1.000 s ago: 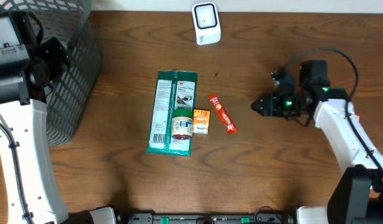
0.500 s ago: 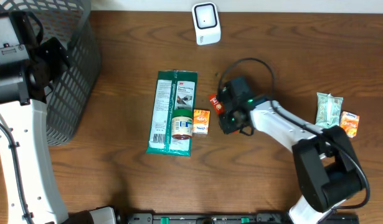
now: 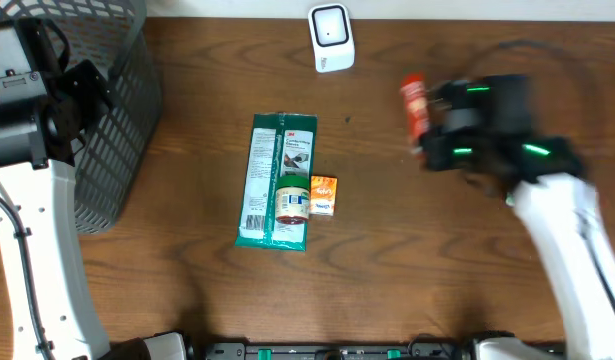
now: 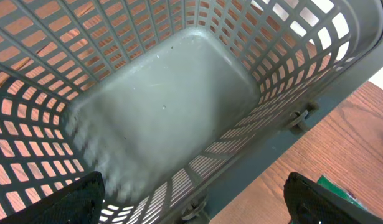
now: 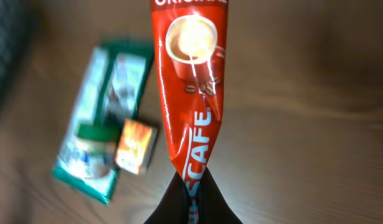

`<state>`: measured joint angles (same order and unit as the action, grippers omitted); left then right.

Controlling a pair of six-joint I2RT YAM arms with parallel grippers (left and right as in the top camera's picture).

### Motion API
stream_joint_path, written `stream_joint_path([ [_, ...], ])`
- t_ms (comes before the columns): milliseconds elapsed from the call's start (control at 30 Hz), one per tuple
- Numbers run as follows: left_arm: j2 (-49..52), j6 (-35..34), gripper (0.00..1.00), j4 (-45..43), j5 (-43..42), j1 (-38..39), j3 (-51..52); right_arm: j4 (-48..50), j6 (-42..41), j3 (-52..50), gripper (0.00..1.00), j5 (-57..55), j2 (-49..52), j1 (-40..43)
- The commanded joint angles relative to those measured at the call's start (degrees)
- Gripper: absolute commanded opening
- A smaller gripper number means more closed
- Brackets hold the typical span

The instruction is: Scan the item barcode

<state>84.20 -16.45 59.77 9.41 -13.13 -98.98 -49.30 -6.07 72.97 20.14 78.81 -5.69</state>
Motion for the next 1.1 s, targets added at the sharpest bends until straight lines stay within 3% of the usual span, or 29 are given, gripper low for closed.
stream_joint_path([
  [0, -0.1, 0.5, 0.92, 0.0, 0.7, -0.3, -0.3, -1.2, -1.4, -0.2, 0.01, 7.7, -6.0, 10.2],
  [100, -0.1, 0.5, 0.93, 0.0, 0.7, -0.3, -0.3, -2.6, -1.4, 0.6, 0.01, 2.7, -10.1, 15.2],
  [267, -0.1, 0.5, 0.92, 0.0, 0.7, -0.3, -0.3, -6.5, -1.6, 4.3, 0.01, -16.5, -12.6, 12.1],
  [633, -0.1, 0.5, 0.92, 0.0, 0.7, -0.3, -0.3, -18.1, -6.1, 7.0, 0.01, -74.6, -7.1, -19.8],
  [867, -0.1, 0.5, 0.92, 0.0, 0.7, -0.3, -0.3, -21.9, 2.1, 7.0, 0.01, -90.6, 1.8, -29.5],
  [1067, -0.1, 0.6, 0.92, 0.0, 0.7, -0.3, -0.3, -21.9, 2.7, 7.0, 0.01, -84.0, 12.3, -33.5],
])
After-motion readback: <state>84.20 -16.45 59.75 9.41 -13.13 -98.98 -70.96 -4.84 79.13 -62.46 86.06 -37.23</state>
